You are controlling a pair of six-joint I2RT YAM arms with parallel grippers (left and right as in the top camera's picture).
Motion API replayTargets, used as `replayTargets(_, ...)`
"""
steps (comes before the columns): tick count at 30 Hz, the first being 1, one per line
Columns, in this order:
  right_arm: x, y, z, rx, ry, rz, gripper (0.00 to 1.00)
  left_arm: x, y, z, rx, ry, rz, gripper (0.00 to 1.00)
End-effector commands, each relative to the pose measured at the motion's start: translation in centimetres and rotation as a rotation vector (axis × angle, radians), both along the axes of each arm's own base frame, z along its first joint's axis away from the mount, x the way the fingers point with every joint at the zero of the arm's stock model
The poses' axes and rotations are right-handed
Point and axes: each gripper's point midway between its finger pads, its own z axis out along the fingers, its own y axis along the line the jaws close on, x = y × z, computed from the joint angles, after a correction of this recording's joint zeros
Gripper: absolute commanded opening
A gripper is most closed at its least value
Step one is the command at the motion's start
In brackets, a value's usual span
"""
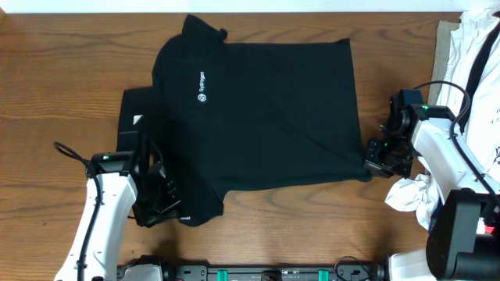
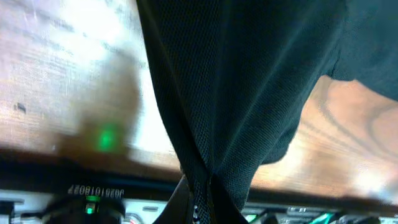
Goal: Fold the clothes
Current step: 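Lift the hem with both grippers and fold it toward the collar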
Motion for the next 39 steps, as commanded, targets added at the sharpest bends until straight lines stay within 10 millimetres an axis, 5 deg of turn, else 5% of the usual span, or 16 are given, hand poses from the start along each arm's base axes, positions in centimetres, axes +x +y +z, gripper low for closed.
replayTargets(1, 0.2, -1.7, 0.3, -0.048, 0.001, -0.005, 0.01, -0.8, -0.9, 0.8, -0.045, 0.020, 0.004, 0.06)
replayTargets(17, 1.0, -2.6, 1.5, -0.047, -0.018, -0.017, 0.01, -0.7, -1.1, 5.1, -0.058, -0.015, -0.027, 0.06)
replayTargets(28, 5.5, -2.8, 6.1, -0.057, -0.165, -0.014, 0.01, 7.5, 0.7, 8.2, 0.042, -0.266, -0.007, 0.06)
replayTargets(39, 10.7, -1.6, 6.4, -0.068, -0.356, 0.018, 0.01, 15.3, 1.2, 5.3, 0.046, -0.329, -0.011, 0.06)
